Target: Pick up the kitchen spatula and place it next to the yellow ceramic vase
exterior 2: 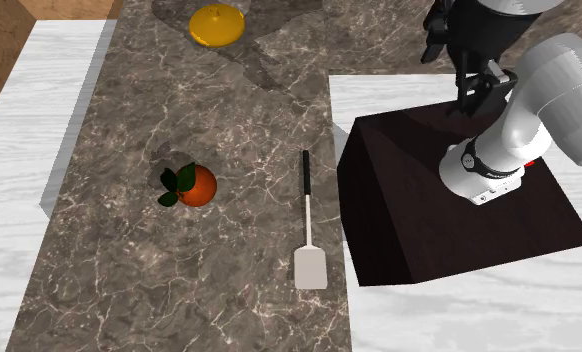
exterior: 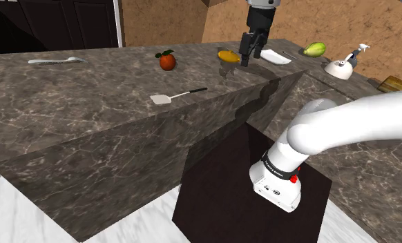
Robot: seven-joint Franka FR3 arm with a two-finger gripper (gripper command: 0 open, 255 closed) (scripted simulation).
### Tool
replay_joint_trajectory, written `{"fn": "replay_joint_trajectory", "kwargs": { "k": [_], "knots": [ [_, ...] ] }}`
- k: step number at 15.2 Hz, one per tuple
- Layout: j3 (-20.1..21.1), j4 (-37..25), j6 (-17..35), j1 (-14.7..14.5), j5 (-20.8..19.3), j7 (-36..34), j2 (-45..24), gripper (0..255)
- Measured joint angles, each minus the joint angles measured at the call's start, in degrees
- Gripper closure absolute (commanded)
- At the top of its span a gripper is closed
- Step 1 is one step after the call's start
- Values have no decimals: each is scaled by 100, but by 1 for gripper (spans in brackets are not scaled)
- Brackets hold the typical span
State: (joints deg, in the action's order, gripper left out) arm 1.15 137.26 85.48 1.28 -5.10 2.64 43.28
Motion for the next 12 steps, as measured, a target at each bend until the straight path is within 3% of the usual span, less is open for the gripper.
{"fn": "replay_joint_trajectory", "kwargs": {
  "k": [3, 12],
  "knots": [
    [-104, 17, 199, -97, -82, 338, -149, 0],
    [-705, 118, 2032, -807, -401, 2775, -1591, 0]
  ]
}}
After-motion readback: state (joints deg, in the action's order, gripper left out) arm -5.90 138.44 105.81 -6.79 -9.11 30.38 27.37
